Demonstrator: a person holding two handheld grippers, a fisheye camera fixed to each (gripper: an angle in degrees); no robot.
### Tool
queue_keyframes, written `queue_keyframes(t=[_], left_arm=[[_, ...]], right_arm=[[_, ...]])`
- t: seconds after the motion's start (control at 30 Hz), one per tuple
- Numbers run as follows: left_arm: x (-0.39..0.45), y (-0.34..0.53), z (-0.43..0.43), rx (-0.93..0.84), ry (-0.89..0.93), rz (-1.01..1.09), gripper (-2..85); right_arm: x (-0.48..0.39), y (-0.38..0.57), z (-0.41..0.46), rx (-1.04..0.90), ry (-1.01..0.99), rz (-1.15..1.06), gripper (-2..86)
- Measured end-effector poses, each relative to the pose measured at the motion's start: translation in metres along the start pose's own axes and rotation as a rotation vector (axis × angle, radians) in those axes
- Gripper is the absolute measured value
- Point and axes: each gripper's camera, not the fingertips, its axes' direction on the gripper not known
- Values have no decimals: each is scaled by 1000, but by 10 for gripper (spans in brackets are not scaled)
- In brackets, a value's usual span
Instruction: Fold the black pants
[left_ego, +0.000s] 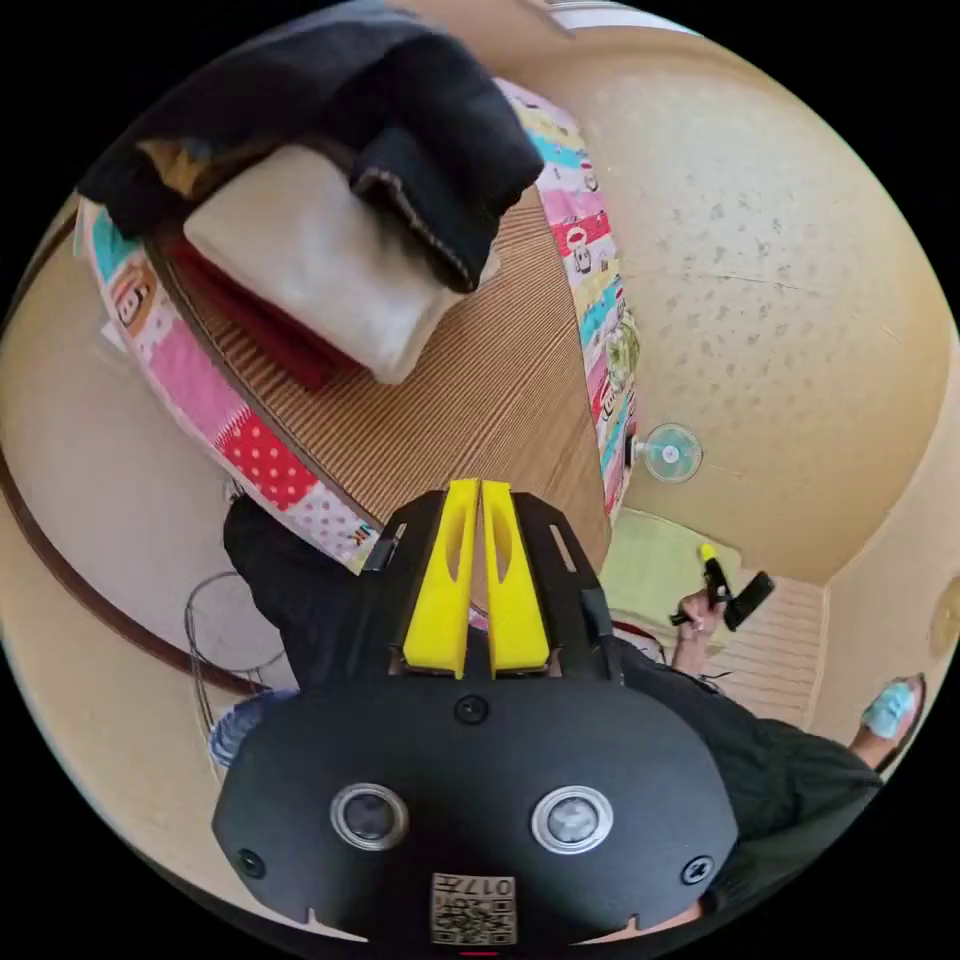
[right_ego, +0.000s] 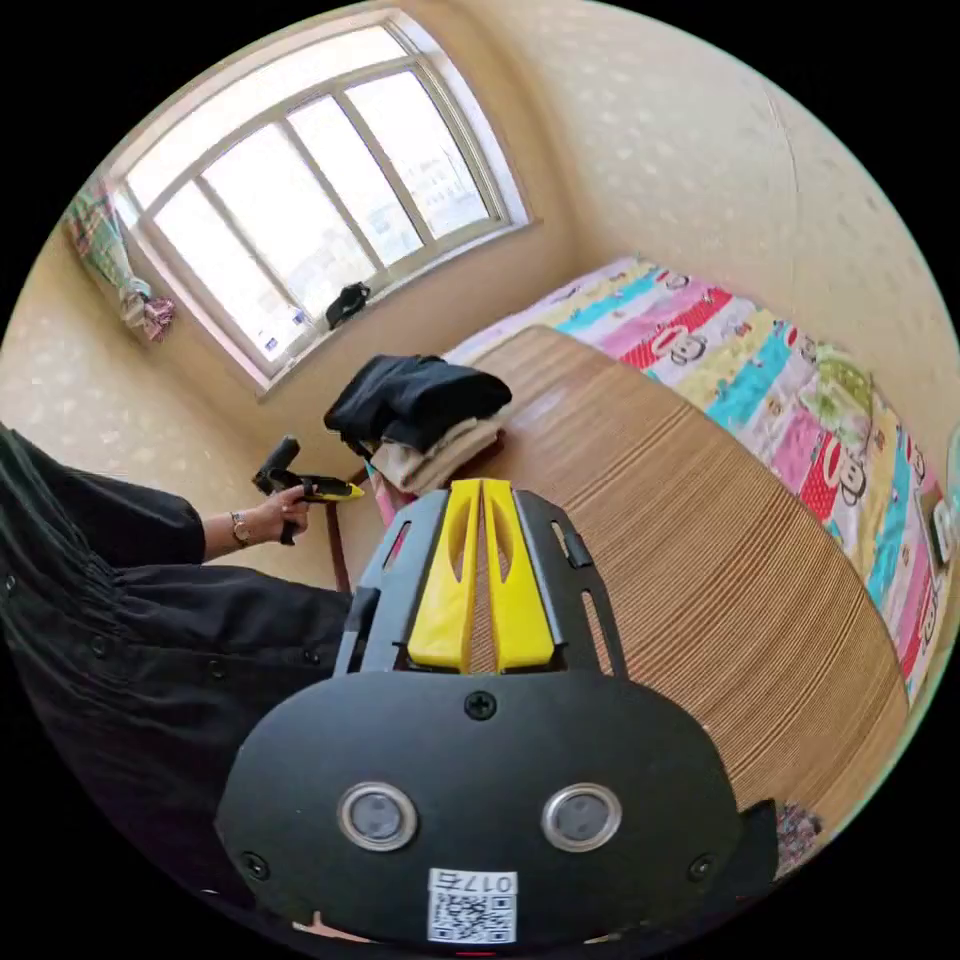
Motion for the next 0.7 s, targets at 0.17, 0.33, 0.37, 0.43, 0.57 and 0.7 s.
queue_keyframes(t=[0.17,0.33,0.37,0.43,0.57,0.7], left_arm=[[55,50,-100,433,-439,243,1],[24,20,-156,657,-302,175,43],[9,-4,-160,618,-227,146,64],[-9,-40,-162,569,-142,121,88],[-23,-122,-154,441,-246,161,109],[-54,-202,-97,100,-362,140,117]], right_arm=[[-71,-12,-69,732,-180,-174,2],[-82,-3,-39,764,-285,-85,3],[-83,2,-28,718,-315,-69,4],[-83,9,-15,658,-347,-25,4],[-94,27,-8,640,-273,-1,7],[-100,52,-19,716,-108,82,15]])
